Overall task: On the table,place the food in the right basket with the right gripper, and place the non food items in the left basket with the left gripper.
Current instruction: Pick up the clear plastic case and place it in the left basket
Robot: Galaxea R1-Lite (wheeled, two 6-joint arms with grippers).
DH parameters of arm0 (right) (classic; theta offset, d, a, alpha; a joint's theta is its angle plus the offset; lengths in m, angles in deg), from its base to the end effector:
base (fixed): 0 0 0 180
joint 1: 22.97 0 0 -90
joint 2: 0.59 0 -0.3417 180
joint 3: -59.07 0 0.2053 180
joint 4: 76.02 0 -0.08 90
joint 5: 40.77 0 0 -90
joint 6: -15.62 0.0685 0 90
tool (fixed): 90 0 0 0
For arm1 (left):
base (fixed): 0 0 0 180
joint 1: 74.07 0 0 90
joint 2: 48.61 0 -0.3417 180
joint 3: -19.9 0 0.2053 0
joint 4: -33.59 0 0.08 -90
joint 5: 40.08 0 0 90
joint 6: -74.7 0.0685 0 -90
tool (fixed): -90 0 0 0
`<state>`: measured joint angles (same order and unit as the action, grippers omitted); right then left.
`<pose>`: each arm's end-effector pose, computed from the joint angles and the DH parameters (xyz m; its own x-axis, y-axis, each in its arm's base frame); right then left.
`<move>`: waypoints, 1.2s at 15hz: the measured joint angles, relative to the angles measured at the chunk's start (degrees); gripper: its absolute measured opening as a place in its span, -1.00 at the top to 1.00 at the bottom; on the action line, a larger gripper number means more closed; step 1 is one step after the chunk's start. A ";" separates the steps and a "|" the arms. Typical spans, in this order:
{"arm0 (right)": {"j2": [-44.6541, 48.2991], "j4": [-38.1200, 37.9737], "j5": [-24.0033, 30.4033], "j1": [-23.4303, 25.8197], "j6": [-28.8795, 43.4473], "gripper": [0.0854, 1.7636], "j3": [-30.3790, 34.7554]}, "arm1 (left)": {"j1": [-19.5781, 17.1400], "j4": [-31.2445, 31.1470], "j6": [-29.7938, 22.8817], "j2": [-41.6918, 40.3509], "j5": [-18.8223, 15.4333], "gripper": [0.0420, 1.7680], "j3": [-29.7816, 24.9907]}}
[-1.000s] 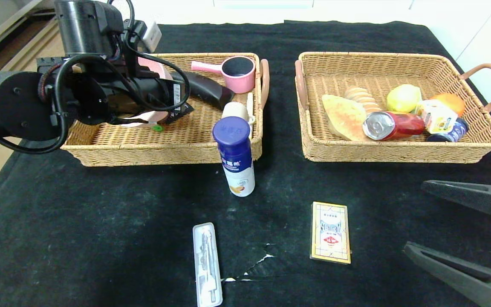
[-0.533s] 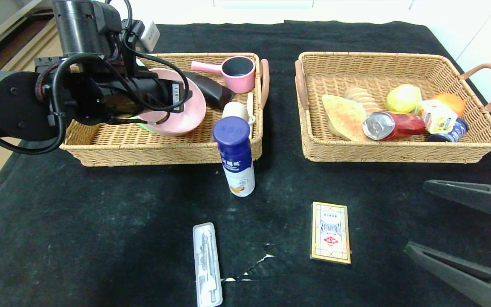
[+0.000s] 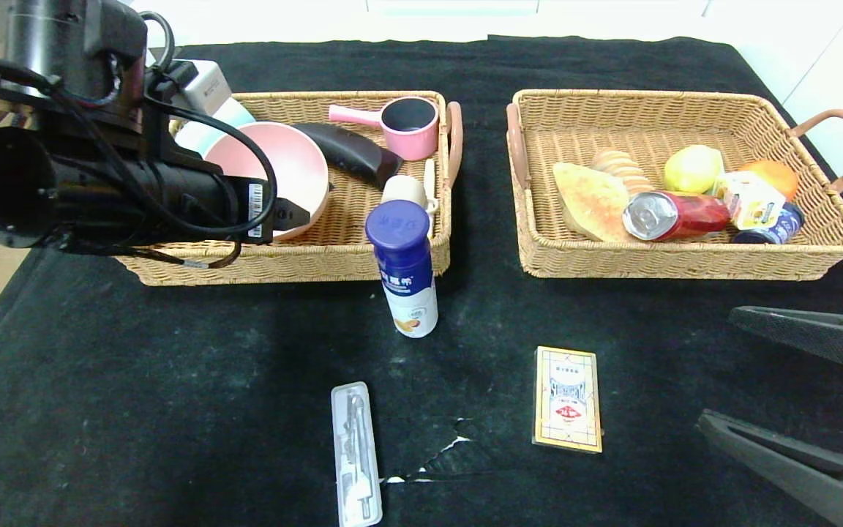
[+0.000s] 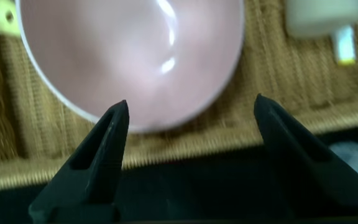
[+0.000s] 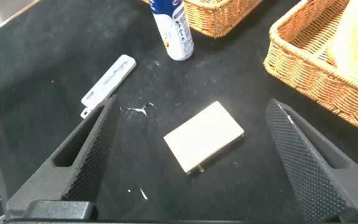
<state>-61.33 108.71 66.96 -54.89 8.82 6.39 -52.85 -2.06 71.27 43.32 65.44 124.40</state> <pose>0.1428 0.1135 0.2609 0.6461 0.7613 -0.0553 -0.7621 0.6395 -0.1006 0.3294 -0.1082 0.3290 0.9232 -0.0714 -0.3777 0.0972 0.9940 0.0497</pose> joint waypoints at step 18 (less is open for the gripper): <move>-0.50 -0.15 0.00 -0.05 -0.06 -0.94 0.24 | 24.50 -32.99 -39.58 -9.79 2.83 -0.91 -9.01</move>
<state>-61.83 108.56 66.96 -54.94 8.76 6.63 -28.35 -35.05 31.68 33.53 68.27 115.39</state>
